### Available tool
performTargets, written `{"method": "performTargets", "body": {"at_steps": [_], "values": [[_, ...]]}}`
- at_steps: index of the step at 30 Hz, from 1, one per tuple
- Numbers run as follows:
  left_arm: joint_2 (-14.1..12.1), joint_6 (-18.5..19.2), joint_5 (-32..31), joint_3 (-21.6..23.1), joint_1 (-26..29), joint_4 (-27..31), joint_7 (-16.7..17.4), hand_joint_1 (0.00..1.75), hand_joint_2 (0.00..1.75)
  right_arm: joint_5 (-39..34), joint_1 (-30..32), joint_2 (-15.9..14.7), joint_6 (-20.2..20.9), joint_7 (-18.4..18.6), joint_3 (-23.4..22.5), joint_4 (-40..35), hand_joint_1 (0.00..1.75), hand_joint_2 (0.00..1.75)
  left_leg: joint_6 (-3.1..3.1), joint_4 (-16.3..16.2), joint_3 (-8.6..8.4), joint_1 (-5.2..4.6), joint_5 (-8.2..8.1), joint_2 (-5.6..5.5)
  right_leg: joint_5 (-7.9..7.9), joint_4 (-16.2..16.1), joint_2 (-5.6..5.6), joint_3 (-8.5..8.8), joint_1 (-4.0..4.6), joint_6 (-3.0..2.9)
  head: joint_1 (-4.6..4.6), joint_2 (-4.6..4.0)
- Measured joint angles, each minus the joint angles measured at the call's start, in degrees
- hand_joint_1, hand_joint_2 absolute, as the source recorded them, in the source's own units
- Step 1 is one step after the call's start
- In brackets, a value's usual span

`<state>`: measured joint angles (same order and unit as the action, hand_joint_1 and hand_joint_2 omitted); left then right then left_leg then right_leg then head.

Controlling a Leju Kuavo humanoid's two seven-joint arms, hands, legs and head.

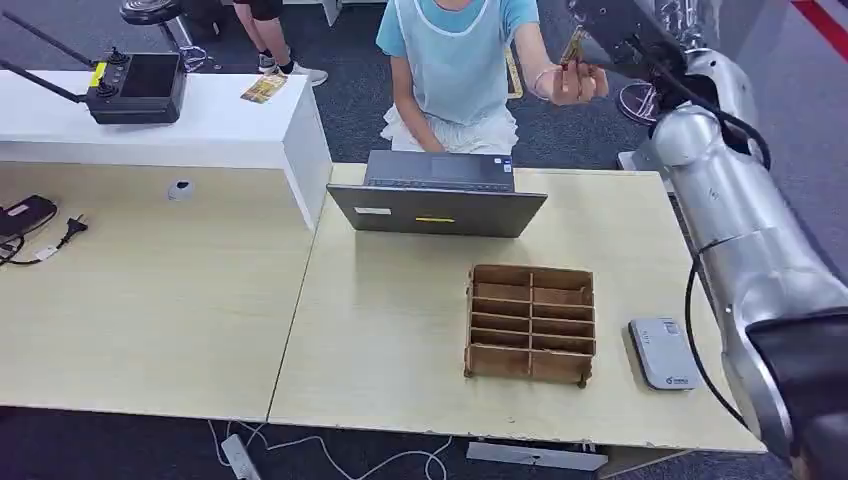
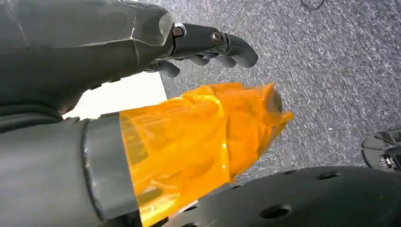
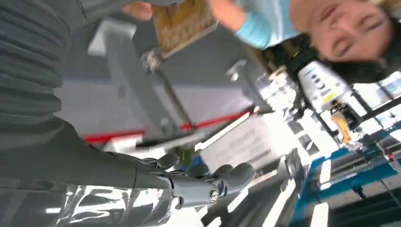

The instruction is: Pass the card to the sensor for recognition and then transmit it.

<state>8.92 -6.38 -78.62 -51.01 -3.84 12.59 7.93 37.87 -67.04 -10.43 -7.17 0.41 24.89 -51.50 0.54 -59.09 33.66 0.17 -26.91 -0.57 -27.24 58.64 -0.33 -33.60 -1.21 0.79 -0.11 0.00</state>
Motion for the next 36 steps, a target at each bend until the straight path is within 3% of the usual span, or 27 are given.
{"method": "performTargets", "body": {"at_steps": [4, 9, 18, 23, 26, 30, 36], "values": [[0.0, -0.2, 0.5, 0.0, 0.0, 0.0, 0.0, 0.0, 0.0, -8.5, 4.1, 0.0, 2.2, -0.9, -4.6, -4.9, 0.0, 1.75, 0.0, 0.0, 0.0, 0.0, 0.0, 0.0, 0.0, 0.0, 0.0, 0.0, 0.0, 0.0, -0.02, 0.0], [0.1, -0.9, 1.8, -0.5, 0.0, 0.0, 0.1, 0.0, 0.0, -22.4, 12.3, -0.5, 5.0, -4.5, -9.7, -12.9, 0.0, 1.75, -0.01, 0.0, 0.01, 0.0, -0.02, -0.04, -0.02, 0.0, -0.04, 0.01, 0.0, 0.01, -0.02, 0.0], [0.1, -1.6, 2.0, -1.7, 0.4, 0.0, 0.5, 0.0, 0.0, -37.9, 26.5, -3.7, 9.3, -7.2, -15.5, -26.4, 0.0, 1.75, -0.03, 0.0, 0.03, -0.01, -0.06, -0.04, -0.03, -0.1, -0.02, -0.01, -0.01, 0.01, -0.02, 0.0], [0.2, -1.8, 2.0, -1.8, 0.5, 0.0, 0.5, 0.0, 0.0, -40.9, 30.5, -5.1, 10.5, -7.7, -17.0, -31.0, 0.0, 1.75, -0.03, 0.0, 0.01, 0.0, -0.05, 0.0, -0.02, -0.1, 0.01, -0.02, 0.0, 0.01, -0.04, 0.0], [0.3, -1.8, 2.5, -1.9, 0.5, 0.0, 0.5, 0.0, 0.0, -46.6, 33.8, -5.7, 12.3, -8.5, -18.0, -34.1, 0.0, 1.75, -0.03, 0.0, 0.01, 0.0, -0.05, -0.04, -0.03, -0.1, -0.04, -0.01, 0.01, 0.01, -0.02, 0.0], [0.6, -2.2, 3.0, -2.7, 0.5, 0.0, 0.5, 0.0, 0.0, -52.6, 42.7, -5.9, 12.9, -11.2, -20.1, -40.5, 0.0, 1.75, -0.04, 0.0, 0.03, 0.01, -0.07, -0.09, -0.07, -0.1, -0.1, 0.01, 0.02, 0.02, -0.02, 0.0], [0.7, -2.5, 3.4, -3.4, 0.6, 0.0, 0.5, 0.0, 0.0, -52.2, 56.6, -5.9, 12.0, -15.0, -22.3, -49.7, 0.0, 1.75, 0.0, 0.0, 0.07, 0.01, -0.23, -0.06, -0.16, -0.1, -0.06, -0.03, 0.01, -0.03, -0.02, 0.0]]}}
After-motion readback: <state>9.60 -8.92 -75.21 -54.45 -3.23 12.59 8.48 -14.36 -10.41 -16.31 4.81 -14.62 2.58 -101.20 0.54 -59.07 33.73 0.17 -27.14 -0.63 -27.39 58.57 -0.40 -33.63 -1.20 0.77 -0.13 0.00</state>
